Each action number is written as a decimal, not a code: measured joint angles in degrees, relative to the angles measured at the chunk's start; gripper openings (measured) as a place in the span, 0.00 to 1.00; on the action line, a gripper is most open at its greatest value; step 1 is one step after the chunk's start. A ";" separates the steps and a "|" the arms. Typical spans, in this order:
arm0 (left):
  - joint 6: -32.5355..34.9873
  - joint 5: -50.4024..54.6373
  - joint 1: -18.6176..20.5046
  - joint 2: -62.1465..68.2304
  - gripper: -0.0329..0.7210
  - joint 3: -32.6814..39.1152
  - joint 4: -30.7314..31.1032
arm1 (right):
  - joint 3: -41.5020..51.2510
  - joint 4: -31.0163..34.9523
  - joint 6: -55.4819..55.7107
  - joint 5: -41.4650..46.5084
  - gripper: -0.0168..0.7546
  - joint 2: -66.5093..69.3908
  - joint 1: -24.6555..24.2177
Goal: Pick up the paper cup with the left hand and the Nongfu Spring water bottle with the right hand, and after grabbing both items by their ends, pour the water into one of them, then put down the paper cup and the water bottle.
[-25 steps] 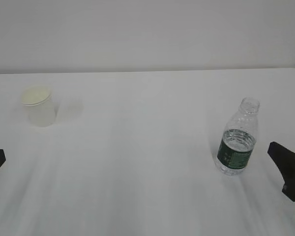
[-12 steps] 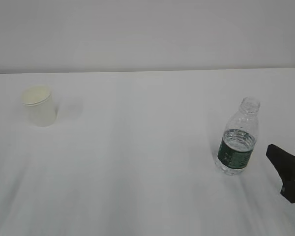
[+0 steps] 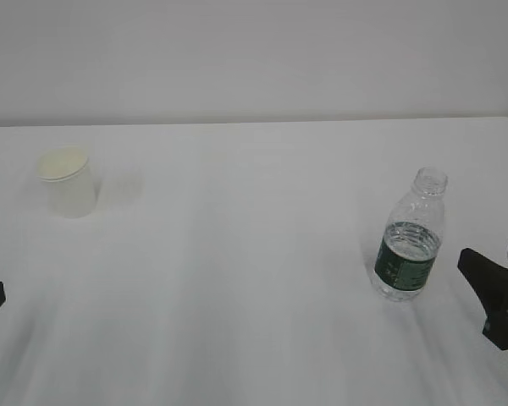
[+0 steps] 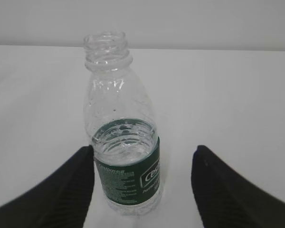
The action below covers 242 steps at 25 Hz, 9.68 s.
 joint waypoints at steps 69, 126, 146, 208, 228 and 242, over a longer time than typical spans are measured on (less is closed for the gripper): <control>0.62 -21.28 0.00 25.89 0.76 -1.01 9.20 | -12.53 -6.94 -8.04 -0.43 0.81 24.49 0.00; 0.62 -21.28 0.00 25.89 0.76 -1.33 9.75 | -22.31 -10.90 -7.93 -0.43 0.63 31.07 0.00; 1.54 -21.28 0.00 25.89 0.75 -1.46 9.75 | -22.20 -11.69 -4.99 1.16 0.62 27.41 0.00; 5.32 -21.43 9.80 39.07 0.78 -20.37 15.60 | -21.33 -16.48 4.30 24.37 0.61 2.05 0.08; 2.43 -21.43 15.76 45.85 0.78 -31.25 25.03 | -21.33 -16.58 4.30 23.64 0.61 2.05 0.08; 2.22 -21.43 15.76 49.66 0.83 -37.18 24.06 | -21.33 -16.58 5.29 22.31 0.61 2.05 0.08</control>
